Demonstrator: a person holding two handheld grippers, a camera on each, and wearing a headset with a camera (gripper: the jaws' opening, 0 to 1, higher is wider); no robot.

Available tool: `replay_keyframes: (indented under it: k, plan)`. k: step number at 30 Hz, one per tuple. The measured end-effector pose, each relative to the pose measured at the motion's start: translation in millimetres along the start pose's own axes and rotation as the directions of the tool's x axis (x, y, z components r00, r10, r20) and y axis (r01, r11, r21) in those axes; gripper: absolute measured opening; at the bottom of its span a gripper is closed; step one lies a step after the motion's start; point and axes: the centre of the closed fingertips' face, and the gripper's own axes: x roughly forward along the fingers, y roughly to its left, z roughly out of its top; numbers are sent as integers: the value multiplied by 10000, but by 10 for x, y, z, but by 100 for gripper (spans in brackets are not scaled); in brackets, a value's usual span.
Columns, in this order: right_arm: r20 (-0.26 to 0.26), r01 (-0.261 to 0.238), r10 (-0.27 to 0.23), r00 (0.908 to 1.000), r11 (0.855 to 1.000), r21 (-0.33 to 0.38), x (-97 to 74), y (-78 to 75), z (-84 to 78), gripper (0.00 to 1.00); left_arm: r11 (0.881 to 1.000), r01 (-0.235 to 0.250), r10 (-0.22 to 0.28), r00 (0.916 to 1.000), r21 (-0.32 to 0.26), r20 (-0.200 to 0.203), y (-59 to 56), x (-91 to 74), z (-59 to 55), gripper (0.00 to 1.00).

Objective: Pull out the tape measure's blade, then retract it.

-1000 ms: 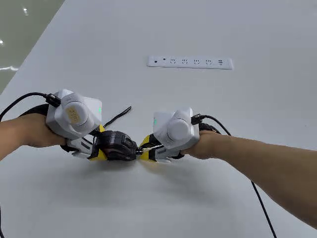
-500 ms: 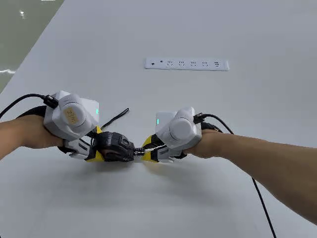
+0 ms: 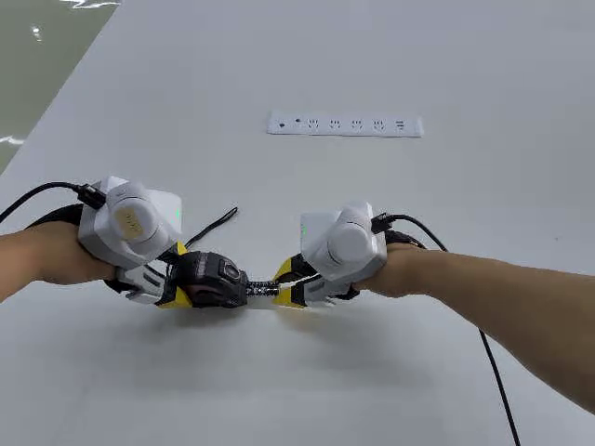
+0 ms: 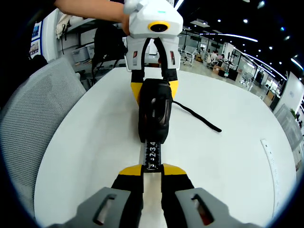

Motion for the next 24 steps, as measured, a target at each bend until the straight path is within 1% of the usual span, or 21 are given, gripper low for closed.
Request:
replay_keyframes:
  k: [8,24]
  plan:
    - [-47,-43,43,10000,10000,25,-89,5,-65,12,10000,18,-18,10000,-50,26,4,-1,-4,29]
    - [35,-97,96,9999,9998,161,-213,18,-160,12,9999,-15,15,10000,-115,4,1,0,-10,29]
